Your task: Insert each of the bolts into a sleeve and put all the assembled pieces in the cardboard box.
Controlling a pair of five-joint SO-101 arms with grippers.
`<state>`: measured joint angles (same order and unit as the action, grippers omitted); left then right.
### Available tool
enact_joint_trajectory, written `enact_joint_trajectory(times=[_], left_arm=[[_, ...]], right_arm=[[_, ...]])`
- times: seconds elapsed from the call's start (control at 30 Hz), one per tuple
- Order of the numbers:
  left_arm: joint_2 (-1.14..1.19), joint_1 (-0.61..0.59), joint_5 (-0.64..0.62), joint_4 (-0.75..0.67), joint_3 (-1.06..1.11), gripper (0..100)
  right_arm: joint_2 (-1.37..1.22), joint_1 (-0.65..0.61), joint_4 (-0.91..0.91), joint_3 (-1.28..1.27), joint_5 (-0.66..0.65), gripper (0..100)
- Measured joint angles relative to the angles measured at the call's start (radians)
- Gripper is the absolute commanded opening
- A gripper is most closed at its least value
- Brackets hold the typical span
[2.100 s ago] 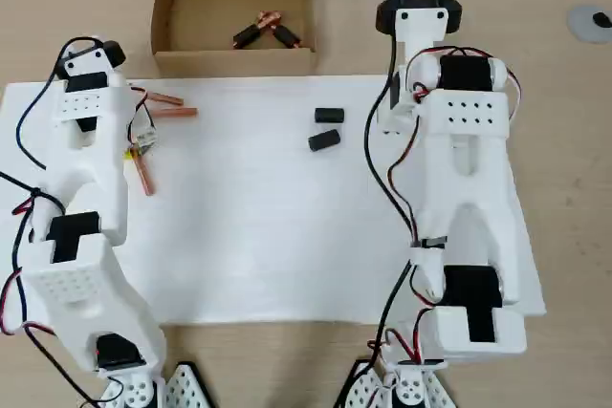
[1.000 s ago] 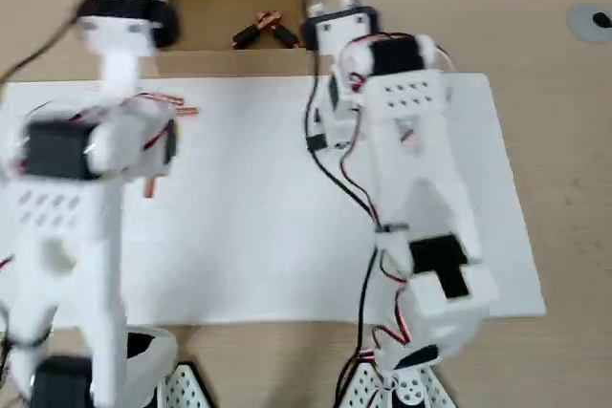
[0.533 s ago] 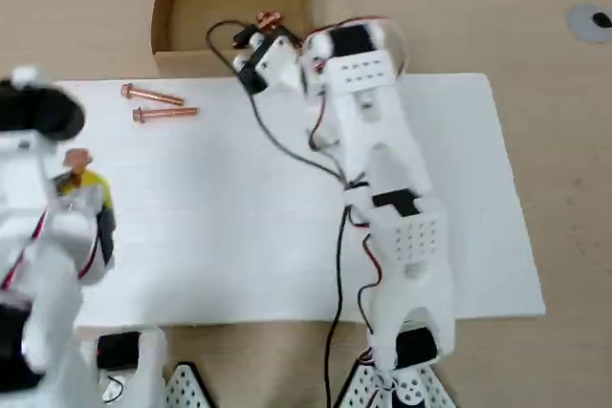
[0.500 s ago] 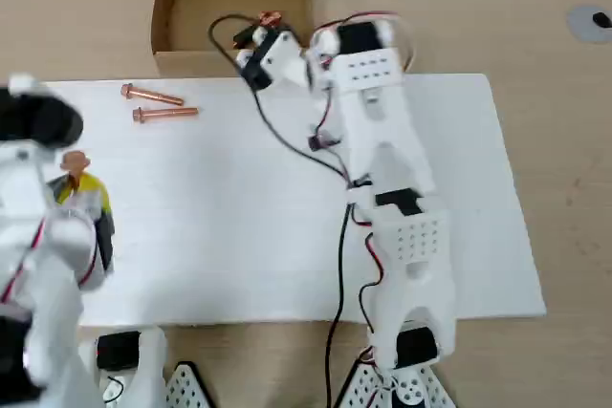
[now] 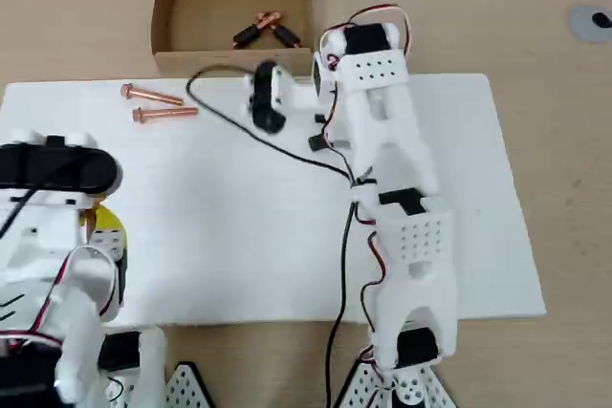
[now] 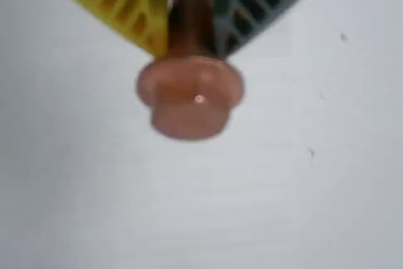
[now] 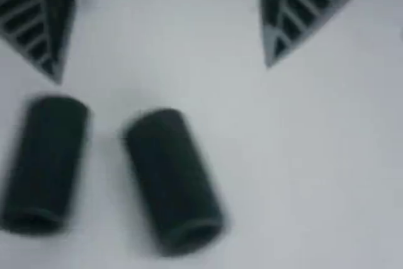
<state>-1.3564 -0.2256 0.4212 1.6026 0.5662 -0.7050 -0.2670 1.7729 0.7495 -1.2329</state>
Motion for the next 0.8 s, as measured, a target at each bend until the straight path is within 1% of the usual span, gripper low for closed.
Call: enact_joint_trajectory(times=[0.07,0.3,0.5,0.67,0.8], left_arm=[[-0.031,0.0,0.002,-0.041,0.049,1],[-0.101,0.0,0.002,-0.121,0.173,1],[-0.107,0.003,0.002,-0.124,0.201,1],[-0.107,0.081,0.002,-0.124,0.201,1],[-0.106,0.098,-0.008,-0.124,0.201,1]], right_arm=[[0.0,0.0,0.0,-0.028,-0.061,24.9],[0.0,0.0,0.0,-0.041,-0.147,24.9],[0.0,-0.018,0.0,-0.043,-0.16,25.0],[-0.048,-0.038,-0.012,-0.044,-0.16,25.0],[-0.084,-0.038,-0.02,-0.044,-0.16,25.0]])
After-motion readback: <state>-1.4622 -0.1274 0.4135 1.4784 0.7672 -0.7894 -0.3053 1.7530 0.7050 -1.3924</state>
